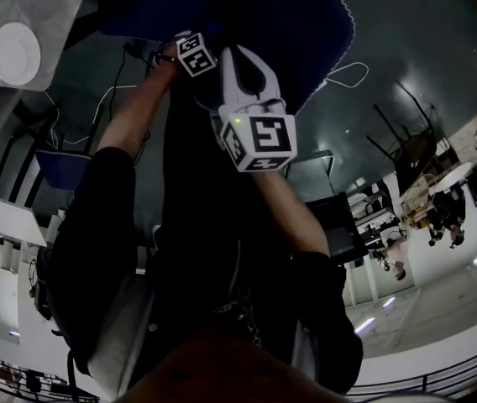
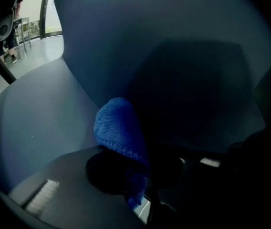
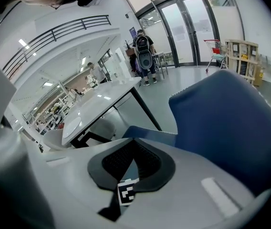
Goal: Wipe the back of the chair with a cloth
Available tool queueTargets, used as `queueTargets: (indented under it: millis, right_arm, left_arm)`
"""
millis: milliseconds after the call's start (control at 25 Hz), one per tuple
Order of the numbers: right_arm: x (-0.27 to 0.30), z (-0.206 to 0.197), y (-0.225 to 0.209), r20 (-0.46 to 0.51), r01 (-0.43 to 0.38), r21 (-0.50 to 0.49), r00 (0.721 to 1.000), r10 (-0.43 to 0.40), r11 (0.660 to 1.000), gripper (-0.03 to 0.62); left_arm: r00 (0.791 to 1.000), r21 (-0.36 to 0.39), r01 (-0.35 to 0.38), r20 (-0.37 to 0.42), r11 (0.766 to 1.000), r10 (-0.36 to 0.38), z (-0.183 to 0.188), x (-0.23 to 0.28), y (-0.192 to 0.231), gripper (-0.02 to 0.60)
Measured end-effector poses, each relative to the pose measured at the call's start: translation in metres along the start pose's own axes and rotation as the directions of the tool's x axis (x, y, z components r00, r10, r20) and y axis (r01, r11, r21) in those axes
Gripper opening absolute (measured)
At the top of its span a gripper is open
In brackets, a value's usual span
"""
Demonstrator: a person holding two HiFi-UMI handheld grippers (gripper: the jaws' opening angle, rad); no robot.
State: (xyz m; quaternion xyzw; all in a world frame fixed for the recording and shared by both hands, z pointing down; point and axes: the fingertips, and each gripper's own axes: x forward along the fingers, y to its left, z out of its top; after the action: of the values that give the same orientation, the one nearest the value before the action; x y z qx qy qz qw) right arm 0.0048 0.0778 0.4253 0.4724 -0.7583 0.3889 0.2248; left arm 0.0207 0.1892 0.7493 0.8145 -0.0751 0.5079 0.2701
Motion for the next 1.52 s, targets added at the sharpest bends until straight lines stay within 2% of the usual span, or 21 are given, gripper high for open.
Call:
queueTargets:
  millis: [200, 280, 480, 600, 800, 960, 1080, 1240, 1400, 1520]
  right_arm:
    - [-0.003, -0.002, 0.004, 0.001, 0.006, -0.004, 1.0, -0.006, 1.0, 0.003]
    - [-0.006, -0.003, 0.007, 0.002, 0.003, -0.01, 1.0, -0.003, 1.0, 0.003]
    - [-0.018, -0.008, 0.02, -0.001, -0.004, -0.04, 1.0, 0.004, 0.999, 0.003]
    - [-0.021, -0.01, 0.033, 0.008, 0.005, -0.089, 1.0, -0.005, 0.996, 0.003]
    - [-0.036, -0.005, 0.057, 0.022, -0.015, -0.173, 1.0, 0.019, 0.985, 0.003]
    - [-0.058, 0.008, 0.084, 0.05, -0.019, -0.242, 0.998, 0.033, 0.97, 0.003]
    - [-0.072, 0.027, 0.101, 0.08, -0.041, -0.302, 0.994, 0.068, 0.952, 0.003]
    - [-0.101, 0.043, 0.115, 0.097, -0.081, -0.392, 0.987, 0.129, 0.917, 0.003]
    - [-0.126, 0.048, 0.112, 0.108, -0.105, -0.395, 0.981, 0.16, 0.913, 0.003]
    - [-0.139, 0.037, 0.106, 0.076, -0.152, -0.36, 0.979, 0.191, 0.921, 0.002]
  left_arm:
    - [0.996, 0.039, 0.076, -0.046, 0.996, -0.074, -0.029, -0.001, -0.034, 0.086]
    - [0.996, 0.032, 0.08, -0.039, 0.996, -0.079, -0.036, -0.005, -0.041, 0.086]
    - [0.999, -0.02, 0.004, 0.04, 1.0, -0.003, -0.04, -0.037, -0.045, 0.086]
    - [0.992, -0.069, -0.044, 0.117, 0.997, 0.052, -0.038, -0.064, -0.039, 0.087]
    - [0.955, -0.182, -0.082, 0.267, 0.98, 0.129, -0.017, -0.131, -0.032, 0.087]
    - [0.911, -0.228, -0.138, 0.352, 0.964, 0.213, -0.006, -0.198, -0.037, 0.087]
    - [0.881, -0.275, -0.147, 0.401, 0.95, 0.252, 0.007, -0.243, -0.035, 0.089]
    - [0.863, -0.307, -0.163, 0.417, 0.938, 0.287, 0.02, -0.283, -0.049, 0.089]
    - [0.848, -0.344, -0.165, 0.429, 0.924, 0.311, 0.034, -0.305, -0.07, 0.091]
    - [0.822, -0.379, -0.158, 0.462, 0.912, 0.334, 0.045, -0.315, -0.086, 0.092]
